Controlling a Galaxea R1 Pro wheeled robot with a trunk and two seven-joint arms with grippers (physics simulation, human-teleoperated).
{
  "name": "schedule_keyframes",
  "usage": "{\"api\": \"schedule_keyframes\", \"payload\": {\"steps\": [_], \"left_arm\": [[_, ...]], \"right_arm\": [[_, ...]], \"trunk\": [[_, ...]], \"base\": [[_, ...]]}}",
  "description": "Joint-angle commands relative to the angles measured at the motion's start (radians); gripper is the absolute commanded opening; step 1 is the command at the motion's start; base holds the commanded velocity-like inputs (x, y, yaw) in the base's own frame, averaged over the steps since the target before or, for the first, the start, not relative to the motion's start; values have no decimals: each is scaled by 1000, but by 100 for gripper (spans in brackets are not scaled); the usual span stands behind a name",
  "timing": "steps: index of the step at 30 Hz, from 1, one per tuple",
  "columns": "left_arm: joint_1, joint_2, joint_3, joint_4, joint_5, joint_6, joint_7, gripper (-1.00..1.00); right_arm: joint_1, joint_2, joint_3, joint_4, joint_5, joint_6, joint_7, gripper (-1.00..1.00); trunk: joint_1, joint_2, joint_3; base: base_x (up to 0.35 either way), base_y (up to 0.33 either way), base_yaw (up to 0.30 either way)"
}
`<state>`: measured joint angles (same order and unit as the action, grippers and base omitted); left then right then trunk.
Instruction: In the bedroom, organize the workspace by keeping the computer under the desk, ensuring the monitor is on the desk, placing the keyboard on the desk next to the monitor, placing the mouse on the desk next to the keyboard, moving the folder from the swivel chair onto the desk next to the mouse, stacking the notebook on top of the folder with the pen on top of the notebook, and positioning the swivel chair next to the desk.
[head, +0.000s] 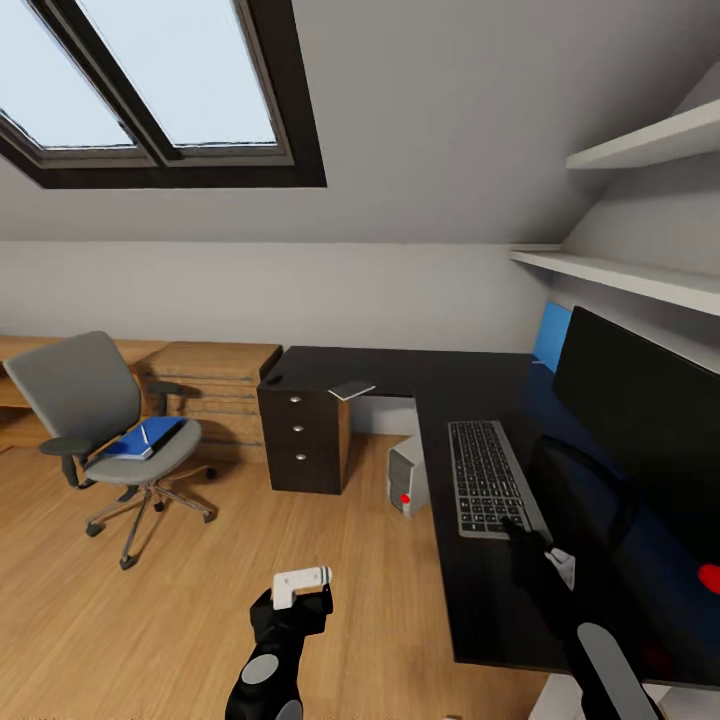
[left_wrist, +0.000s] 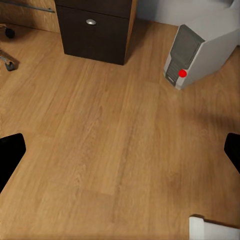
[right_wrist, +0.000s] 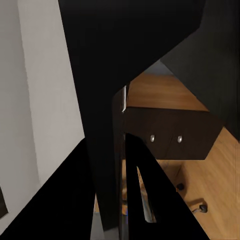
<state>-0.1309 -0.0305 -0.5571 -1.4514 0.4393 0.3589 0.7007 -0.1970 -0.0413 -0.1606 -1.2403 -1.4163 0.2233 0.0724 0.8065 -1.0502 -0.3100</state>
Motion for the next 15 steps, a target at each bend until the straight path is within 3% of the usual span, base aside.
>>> {"api": "schedule_keyframes", "payload": {"steps": [1, 7, 15], "left_arm": [[-1, 0, -2, -1, 6, 3, 7, 100], [-1, 0, -3, -1, 6, 3, 7, 100], [-1, 0, -5, 3, 6, 3, 6, 100]], "right_arm": [[-1, -2, -2, 11, -10, 6, 5, -100], [-13, -43, -3, 105, -11, 8, 6, -100], [-44, -70, -3, 155, -10, 8, 5, -100]], "trunk": [[0, -1, -1], [0, -1, -1], [0, -1, -1]], "base": [[-2, -2, 0], [0, 0, 0], [0, 0, 0]]}}
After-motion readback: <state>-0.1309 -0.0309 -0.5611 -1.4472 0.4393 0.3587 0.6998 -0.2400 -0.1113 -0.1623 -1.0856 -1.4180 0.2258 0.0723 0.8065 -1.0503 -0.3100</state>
